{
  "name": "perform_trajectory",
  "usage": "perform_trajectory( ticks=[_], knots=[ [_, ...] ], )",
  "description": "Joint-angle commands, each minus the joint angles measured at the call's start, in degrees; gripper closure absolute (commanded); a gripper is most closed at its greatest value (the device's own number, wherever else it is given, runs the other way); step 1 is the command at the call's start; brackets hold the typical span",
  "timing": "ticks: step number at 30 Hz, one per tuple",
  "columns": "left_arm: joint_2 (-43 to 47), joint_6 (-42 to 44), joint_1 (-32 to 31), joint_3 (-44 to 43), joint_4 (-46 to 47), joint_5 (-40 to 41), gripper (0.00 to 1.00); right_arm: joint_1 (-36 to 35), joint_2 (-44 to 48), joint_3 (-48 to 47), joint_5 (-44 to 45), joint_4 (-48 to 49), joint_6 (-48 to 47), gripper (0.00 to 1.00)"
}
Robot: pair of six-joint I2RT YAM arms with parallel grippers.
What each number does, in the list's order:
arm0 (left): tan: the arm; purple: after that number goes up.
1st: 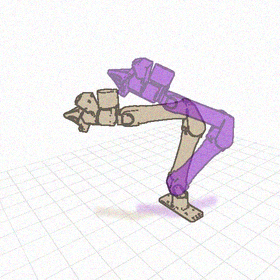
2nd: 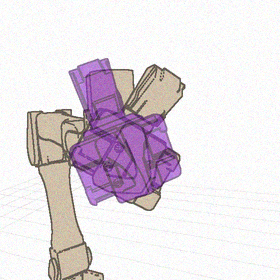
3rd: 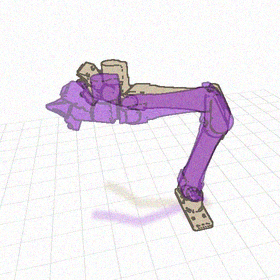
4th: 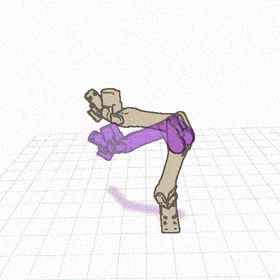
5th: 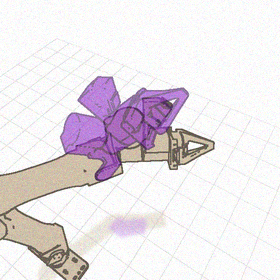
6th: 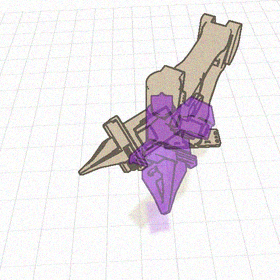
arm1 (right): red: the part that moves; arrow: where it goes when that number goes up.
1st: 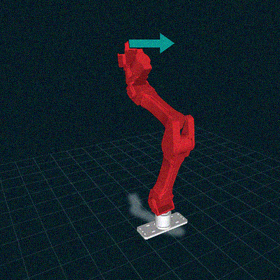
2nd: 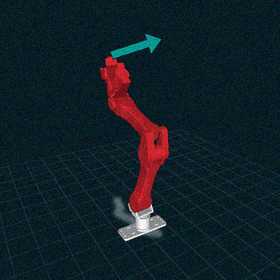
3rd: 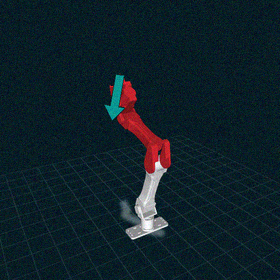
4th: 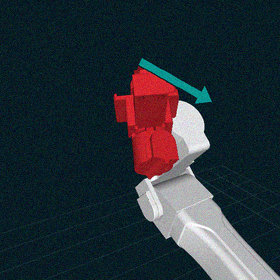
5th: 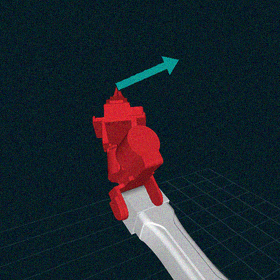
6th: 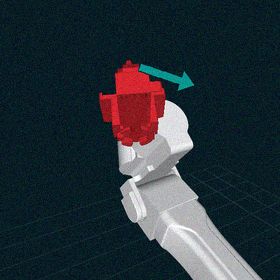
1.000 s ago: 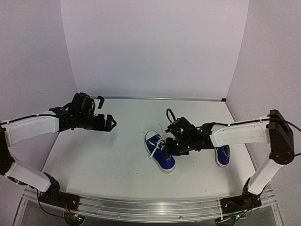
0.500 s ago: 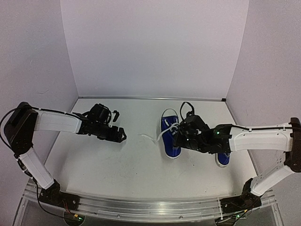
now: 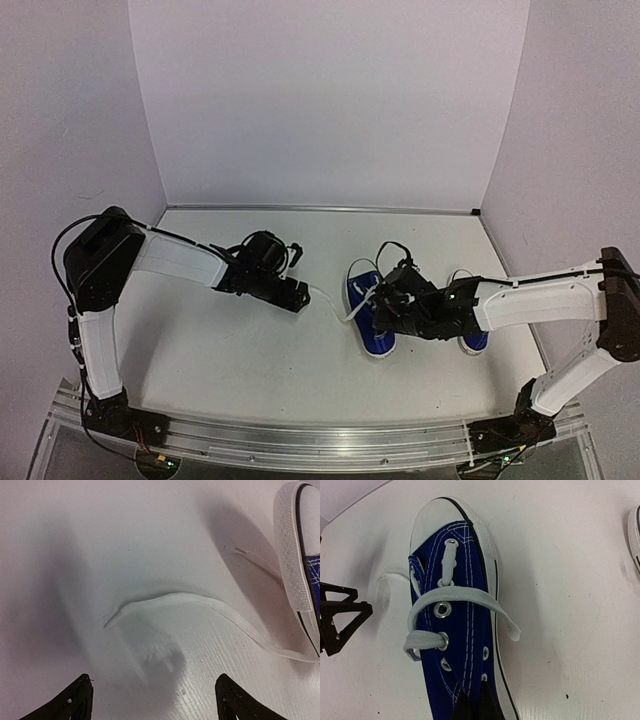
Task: Tie the shoes
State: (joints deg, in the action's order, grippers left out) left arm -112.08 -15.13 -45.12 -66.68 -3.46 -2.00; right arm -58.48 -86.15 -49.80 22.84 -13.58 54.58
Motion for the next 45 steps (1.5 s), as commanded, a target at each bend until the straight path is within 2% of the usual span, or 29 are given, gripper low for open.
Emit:
perform_trajectory(
  ticks=[1,8,12,16,19,21,23,27,29,34,36,42,45],
  knots=[
    [-2.1,9.0,-0.3,-5.1,0.5,5.3,0.16,-0.2,0.6,0.0,3.3,3.6,1.5,1.0],
    [-5.9,19.3,-0.2,-10.4,-2.0,7.0,0.17,-0.2,0.4,0.0,2.7,3.6,1.2,1.0],
    [-10.0,22.7,0.7,-15.3,-6.6,3.0,0.18,-0.2,0.1,-0.4,2.1,3.6,0.8,1.0],
    [-11.9,22.7,1.9,-16.6,-7.9,-3.3,0.22,-0.2,0.0,-0.9,1.5,3.6,0.6,1.0],
    [-12.8,23.5,2.7,-17.5,-10.7,-6.6,0.34,-0.2,-0.2,-1.3,1.2,3.7,0.3,1.0],
    [-12.8,23.9,2.9,-17.4,-12.9,-7.9,0.51,-0.2,-0.3,-1.7,1.0,3.7,0.0,1.0],
    [-11.6,24.0,2.9,-16.0,-13.7,-7.9,0.63,-0.2,-0.4,-2.0,0.8,3.7,-0.3,1.0],
    [-6.0,22.1,3.2,-10.7,-13.5,-6.6,0.93,-0.2,-2.0,-3.5,-0.7,4.2,-1.4,1.0],
    [-2.2,19.0,3.7,-8.0,-13.4,-5.7,1.0,-0.2,-3.6,-3.9,-2.7,6.0,-1.6,1.0],
    [10.8,11.6,4.3,0.3,-14.2,-2.8,1.0,-1.3,-8.6,-5.5,-7.8,10.9,1.5,1.0],
    [17.1,8.3,4.4,3.1,-16.5,0.7,1.0,-3.1,-10.6,-7.1,-8.1,11.8,3.1,1.0],
    [35.0,0.3,6.3,11.2,-18.9,4.6,1.0,-8.0,-17.4,-12.8,-7.7,12.9,9.5,1.0],
    [39.6,-1.0,6.9,12.3,-20.6,4.9,1.0,-9.5,-20.6,-15.6,-7.5,13.0,10.6,1.0]
  ],
)
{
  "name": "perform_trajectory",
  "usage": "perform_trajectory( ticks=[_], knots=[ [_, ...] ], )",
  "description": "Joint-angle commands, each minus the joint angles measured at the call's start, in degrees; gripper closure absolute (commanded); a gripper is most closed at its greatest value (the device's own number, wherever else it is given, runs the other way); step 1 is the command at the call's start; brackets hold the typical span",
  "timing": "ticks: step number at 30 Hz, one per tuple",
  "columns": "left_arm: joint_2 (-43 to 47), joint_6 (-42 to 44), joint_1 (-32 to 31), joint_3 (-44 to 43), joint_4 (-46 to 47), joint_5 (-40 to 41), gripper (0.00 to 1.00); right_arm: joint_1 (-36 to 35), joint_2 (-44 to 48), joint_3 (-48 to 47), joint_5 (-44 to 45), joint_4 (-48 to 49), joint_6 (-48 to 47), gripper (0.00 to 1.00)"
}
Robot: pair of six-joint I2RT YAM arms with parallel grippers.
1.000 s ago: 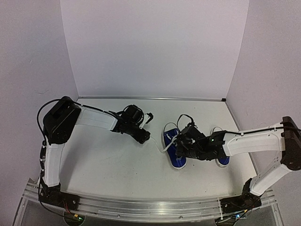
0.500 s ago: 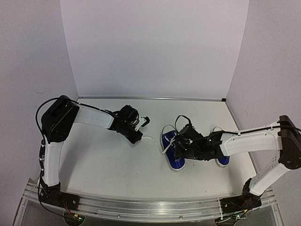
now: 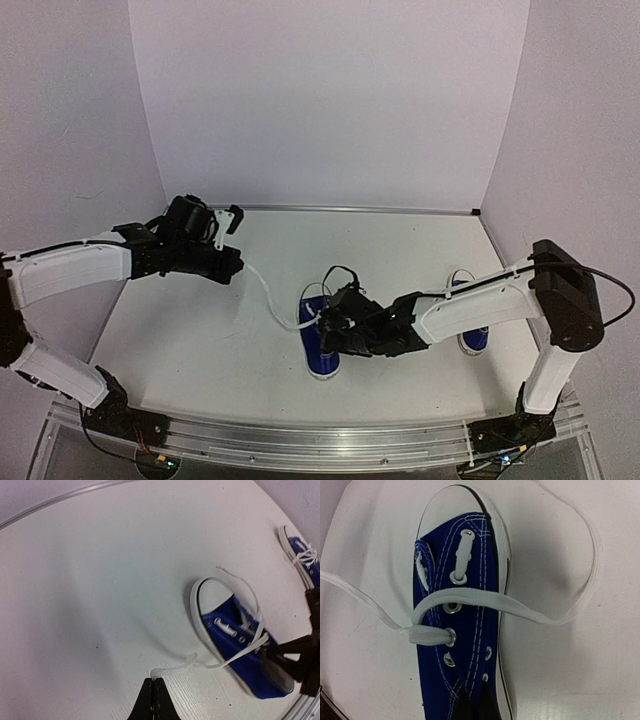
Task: Tie the shoes
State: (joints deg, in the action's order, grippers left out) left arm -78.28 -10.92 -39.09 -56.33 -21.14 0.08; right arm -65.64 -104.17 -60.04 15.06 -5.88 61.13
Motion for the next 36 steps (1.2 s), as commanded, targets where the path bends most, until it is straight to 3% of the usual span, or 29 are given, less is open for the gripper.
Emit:
perform_trajectory(
  ticks=[1,5,10,14,17,20,23,27,36],
  knots=[
    [6.7,-5.4,0.9,2.0,-3.6,2.9,1.0,-2.5,-3.6,-6.6,-0.1,5.4,3.6,1.0],
    [9.3,-6.0,1.0,2.5,-6.3,3.8,1.0,-2.6,-5.7,-8.5,-1.8,5.3,2.8,0.97],
    [9.9,-5.8,1.1,3.8,-6.8,3.6,1.0,-2.6,-3.0,-6.1,-5.3,5.3,2.5,0.69],
    [8.5,-5.9,1.1,4.1,-6.2,2.2,1.0,-2.5,3.5,-2.3,-6.9,5.3,-0.5,0.63],
    [7.7,-6.0,1.1,4.7,-5.2,1.1,1.0,-1.7,9.7,0.7,-5.9,3.9,-4.1,0.35],
    [6.8,-5.5,1.1,5.3,-4.2,0.1,1.0,0.6,14.6,3.4,-5.1,3.3,-11.0,0.21],
    [6.3,-5.3,1.1,5.4,-3.6,-1.9,1.0,6.2,15.5,3.4,-6.3,1.9,-17.6,0.22],
    [6.4,-5.0,1.1,5.1,-3.2,-2.9,1.0,15.7,9.9,-2.8,-10.2,-3.7,-26.1,0.36],
    [4.9,-4.2,1.0,3.3,-2.7,-4.2,1.0,21.0,-7.9,-18.6,-12.5,-11.5,-37.2,0.45]
  ],
)
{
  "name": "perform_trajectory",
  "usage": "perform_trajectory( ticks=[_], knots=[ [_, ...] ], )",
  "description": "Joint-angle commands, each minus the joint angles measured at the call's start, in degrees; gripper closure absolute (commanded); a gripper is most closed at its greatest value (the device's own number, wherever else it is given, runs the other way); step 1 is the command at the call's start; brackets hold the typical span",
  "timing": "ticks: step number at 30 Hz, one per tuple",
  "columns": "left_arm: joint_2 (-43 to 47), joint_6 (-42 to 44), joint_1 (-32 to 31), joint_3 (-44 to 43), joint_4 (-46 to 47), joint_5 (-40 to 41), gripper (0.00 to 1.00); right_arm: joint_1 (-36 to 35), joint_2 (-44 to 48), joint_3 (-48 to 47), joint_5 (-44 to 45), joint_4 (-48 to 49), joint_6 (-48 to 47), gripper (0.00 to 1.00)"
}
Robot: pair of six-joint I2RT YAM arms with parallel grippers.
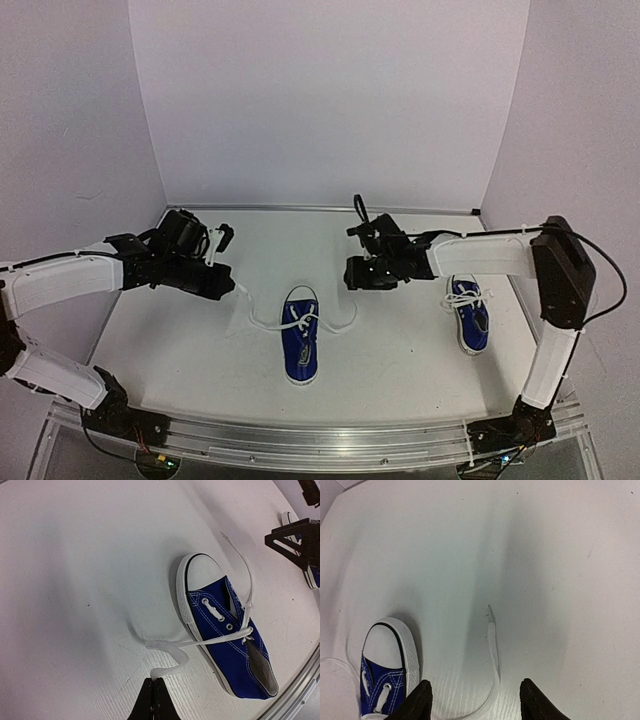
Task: Tie the shoes
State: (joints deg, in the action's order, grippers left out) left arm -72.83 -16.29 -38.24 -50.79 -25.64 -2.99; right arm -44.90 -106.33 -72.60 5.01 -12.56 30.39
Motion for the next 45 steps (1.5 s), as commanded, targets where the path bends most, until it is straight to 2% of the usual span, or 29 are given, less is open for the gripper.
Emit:
perform_trajectory(
  ticks=[1,5,15,17,18,20,21,22,29,35,41,45],
  knots=[
    [-0.5,1.2,0.2,-2.3,1.9,-1.1,1.0,0.5,-7.4,-7.0,-3.3,-5.1,-6.7,0.46],
    [-0.4,1.4,0.2,-2.7,1.7,-1.1,1.0,0.8,-13.1,-10.5,-4.1,-6.0,-7.3,0.5],
    [-0.6,2.3,0.2,-3.6,1.4,-0.7,1.0,0.8,-18.6,-12.2,-1.4,-7.8,-8.0,0.55],
    [-0.9,2.4,0.2,-3.9,1.4,-0.7,1.0,0.8,-19.3,-12.3,-1.4,-8.1,-8.3,0.63],
    [-1.0,2.5,0.2,-4.0,1.4,-0.7,1.0,0.8,-19.4,-12.2,-1.3,-8.2,-8.3,0.7],
    [-1.0,2.8,0.1,-4.3,1.4,-0.6,1.0,1.1,-18.8,-11.8,-0.9,-8.6,-8.2,0.92],
    [-0.9,2.9,0.2,-4.5,1.4,-0.7,1.0,1.2,-17.6,-11.2,-0.7,-8.8,-8.1,0.98],
    [-0.8,3.1,0.2,-4.8,1.4,-1.0,1.0,1.5,-16.2,-10.7,-0.4,-8.9,-7.9,1.0],
    [3.2,4.2,3.1,-7.4,1.2,-4.0,1.0,3.6,3.4,-4.7,3.9,-8.0,-9.0,1.0],
    [6.9,4.7,4.8,-10.3,-2.3,-1.2,1.0,5.6,16.9,-2.2,5.0,-7.4,-9.9,1.0],
    [11.8,3.2,5.8,-11.3,-4.2,2.0,1.0,6.4,23.0,1.0,6.3,-7.5,-9.9,1.0],
    [12.4,4.7,5.8,-10.2,-1.3,-6.4,1.0,6.6,21.2,1.1,2.0,-6.1,-9.2,1.0]
  ],
)
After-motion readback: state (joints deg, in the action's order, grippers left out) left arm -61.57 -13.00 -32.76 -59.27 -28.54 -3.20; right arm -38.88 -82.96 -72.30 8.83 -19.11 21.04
